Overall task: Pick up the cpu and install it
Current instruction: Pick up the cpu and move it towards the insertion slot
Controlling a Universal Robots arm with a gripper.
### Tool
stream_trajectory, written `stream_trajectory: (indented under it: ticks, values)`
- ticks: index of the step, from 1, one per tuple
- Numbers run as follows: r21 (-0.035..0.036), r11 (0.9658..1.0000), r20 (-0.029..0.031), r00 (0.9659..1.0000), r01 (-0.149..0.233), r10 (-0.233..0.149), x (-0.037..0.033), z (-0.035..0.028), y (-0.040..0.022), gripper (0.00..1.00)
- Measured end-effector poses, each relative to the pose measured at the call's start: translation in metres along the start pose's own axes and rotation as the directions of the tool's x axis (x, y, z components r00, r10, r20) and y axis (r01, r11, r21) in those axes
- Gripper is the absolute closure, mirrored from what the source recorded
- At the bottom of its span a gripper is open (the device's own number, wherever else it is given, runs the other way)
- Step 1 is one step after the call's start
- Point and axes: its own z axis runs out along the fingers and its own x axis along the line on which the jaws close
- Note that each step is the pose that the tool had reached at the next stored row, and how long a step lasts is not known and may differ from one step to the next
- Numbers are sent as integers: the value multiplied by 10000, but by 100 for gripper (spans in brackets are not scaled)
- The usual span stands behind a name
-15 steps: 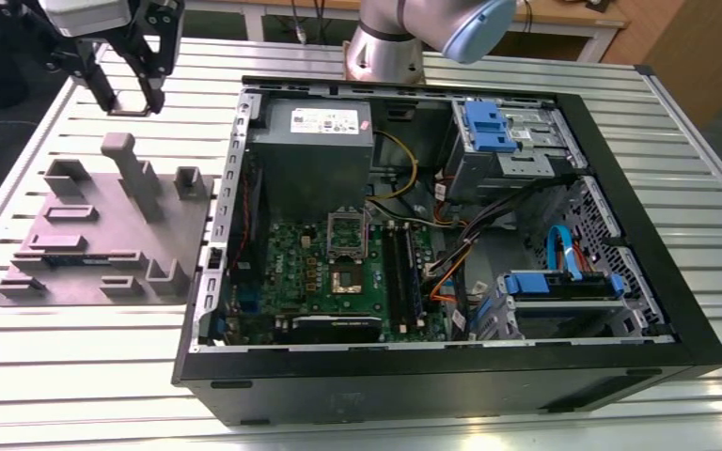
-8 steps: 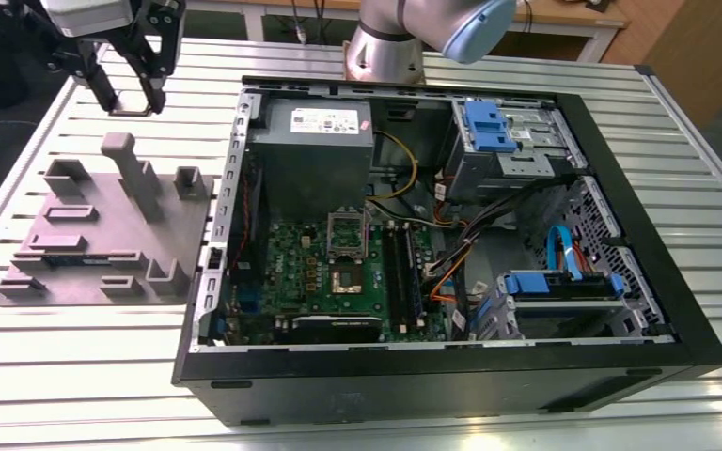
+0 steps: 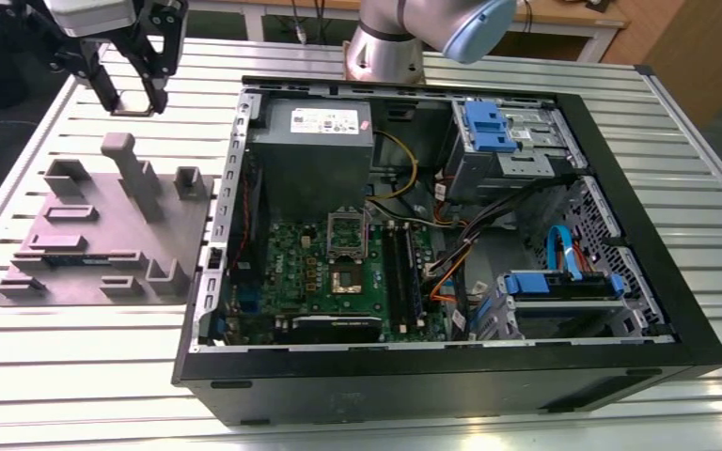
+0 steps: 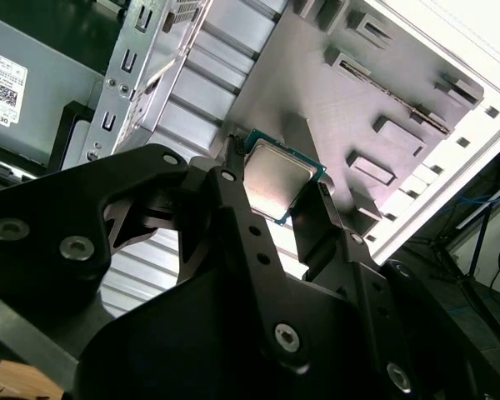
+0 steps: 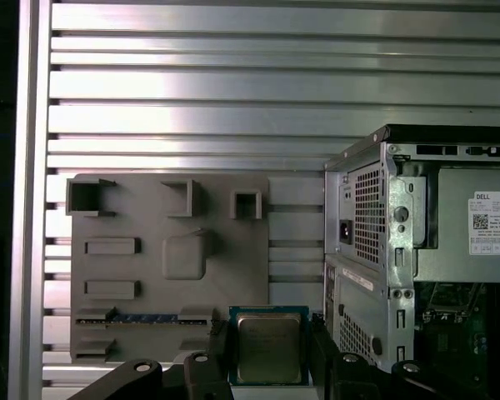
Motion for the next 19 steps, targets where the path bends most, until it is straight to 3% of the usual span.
stream_trajectory:
  ticks: [19]
  values:
    - [0,10000,0,10000,0,0,-76,1,1,53]
